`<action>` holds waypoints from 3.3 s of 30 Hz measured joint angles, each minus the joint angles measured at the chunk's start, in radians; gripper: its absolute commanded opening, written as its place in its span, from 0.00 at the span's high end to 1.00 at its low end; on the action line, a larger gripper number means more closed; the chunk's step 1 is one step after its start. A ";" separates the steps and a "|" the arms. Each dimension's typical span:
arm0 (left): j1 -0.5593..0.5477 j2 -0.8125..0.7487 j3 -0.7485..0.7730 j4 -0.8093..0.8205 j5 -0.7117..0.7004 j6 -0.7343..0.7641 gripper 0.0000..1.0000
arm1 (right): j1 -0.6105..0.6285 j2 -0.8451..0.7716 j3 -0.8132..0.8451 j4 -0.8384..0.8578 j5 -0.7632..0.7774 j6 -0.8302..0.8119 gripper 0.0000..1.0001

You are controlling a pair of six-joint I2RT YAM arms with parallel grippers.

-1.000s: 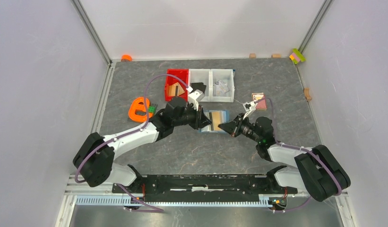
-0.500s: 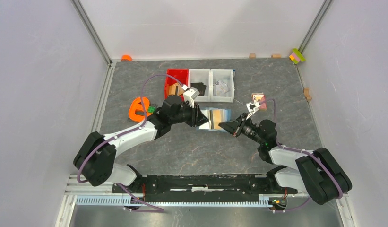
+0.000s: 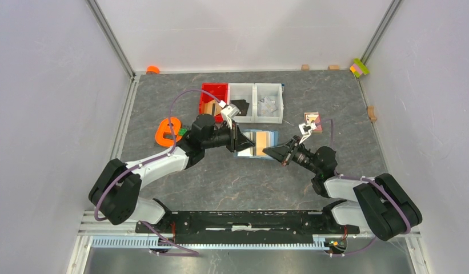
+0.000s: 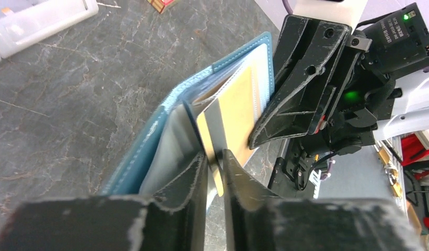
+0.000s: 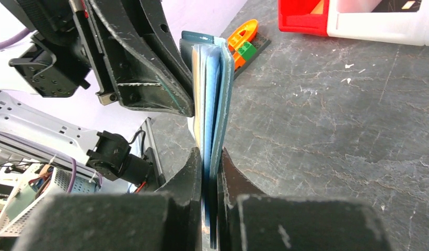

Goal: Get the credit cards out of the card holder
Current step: Remove the credit card from the card holder.

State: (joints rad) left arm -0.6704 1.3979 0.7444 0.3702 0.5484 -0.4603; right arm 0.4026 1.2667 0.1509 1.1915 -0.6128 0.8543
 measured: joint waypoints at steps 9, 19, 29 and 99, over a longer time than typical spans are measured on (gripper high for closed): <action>0.014 -0.013 -0.033 0.074 0.039 -0.030 0.98 | -0.006 0.003 -0.006 0.027 -0.007 0.013 0.90; 0.021 -0.026 -0.045 0.082 0.055 -0.063 0.98 | -0.016 -0.027 -0.024 0.034 -0.008 0.013 0.90; 0.037 0.000 -0.045 0.096 0.090 -0.101 0.98 | -0.024 -0.040 -0.036 0.032 -0.008 0.013 0.86; 0.128 0.006 -0.044 -0.067 -0.083 -0.143 0.98 | -0.109 -0.143 0.001 -0.605 0.377 -0.174 0.97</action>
State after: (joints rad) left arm -0.5426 1.4044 0.7002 0.3031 0.4652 -0.6029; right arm 0.2935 1.1240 0.1516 0.5861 -0.2356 0.6800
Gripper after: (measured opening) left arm 0.035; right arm 0.151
